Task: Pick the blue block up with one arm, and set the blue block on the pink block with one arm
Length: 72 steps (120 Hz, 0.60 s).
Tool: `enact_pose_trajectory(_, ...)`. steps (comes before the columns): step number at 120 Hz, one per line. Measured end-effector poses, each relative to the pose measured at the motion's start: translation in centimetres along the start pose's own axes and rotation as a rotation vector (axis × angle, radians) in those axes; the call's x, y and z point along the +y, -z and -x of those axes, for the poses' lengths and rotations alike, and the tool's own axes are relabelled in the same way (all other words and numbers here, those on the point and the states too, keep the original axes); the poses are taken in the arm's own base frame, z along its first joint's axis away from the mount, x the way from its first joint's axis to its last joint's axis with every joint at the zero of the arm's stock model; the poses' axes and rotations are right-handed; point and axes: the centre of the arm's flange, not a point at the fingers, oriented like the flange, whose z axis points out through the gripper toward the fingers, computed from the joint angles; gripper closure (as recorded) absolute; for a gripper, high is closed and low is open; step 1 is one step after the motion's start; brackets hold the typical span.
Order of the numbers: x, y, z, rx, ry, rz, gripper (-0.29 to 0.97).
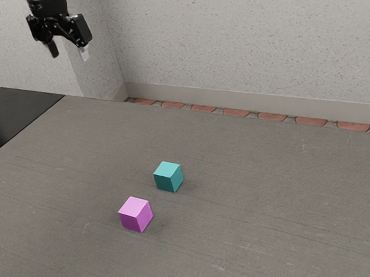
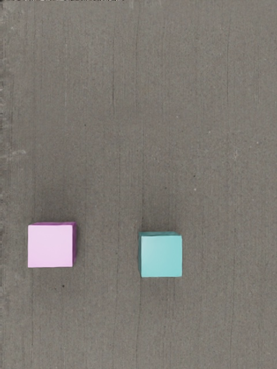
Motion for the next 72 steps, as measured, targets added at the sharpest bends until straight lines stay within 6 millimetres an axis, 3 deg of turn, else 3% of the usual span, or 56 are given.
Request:
enact_pose_trajectory(24,-1.1,-1.5,-0.1,-0.040,0.027,-0.011,0.00)
enact_pose_trajectory(29,-1.0,-2.8,0.0,-0.072,0.026,-0.007,0.00)
enact_pose_trajectory(33,-0.8,-4.4,0.6,-0.106,0.024,-0.001,0.00)
enact_pose_trajectory(44,-0.6,-11.7,4.3,-0.190,0.021,0.020,0.00)
enact_pose_trajectory(50,-0.8,-15.6,5.2,-0.202,0.022,0.024,0.00)
enact_pose_trajectory(58,-1.3,-19.6,4.7,-0.187,0.022,0.022,0.00)
enact_pose_trajectory(65,-1.8,-21.3,3.7,-0.154,0.021,0.016,0.00)
enact_pose_trajectory(72,-2.3,-23.0,1.2,-0.124,0.020,0.012,0.00)
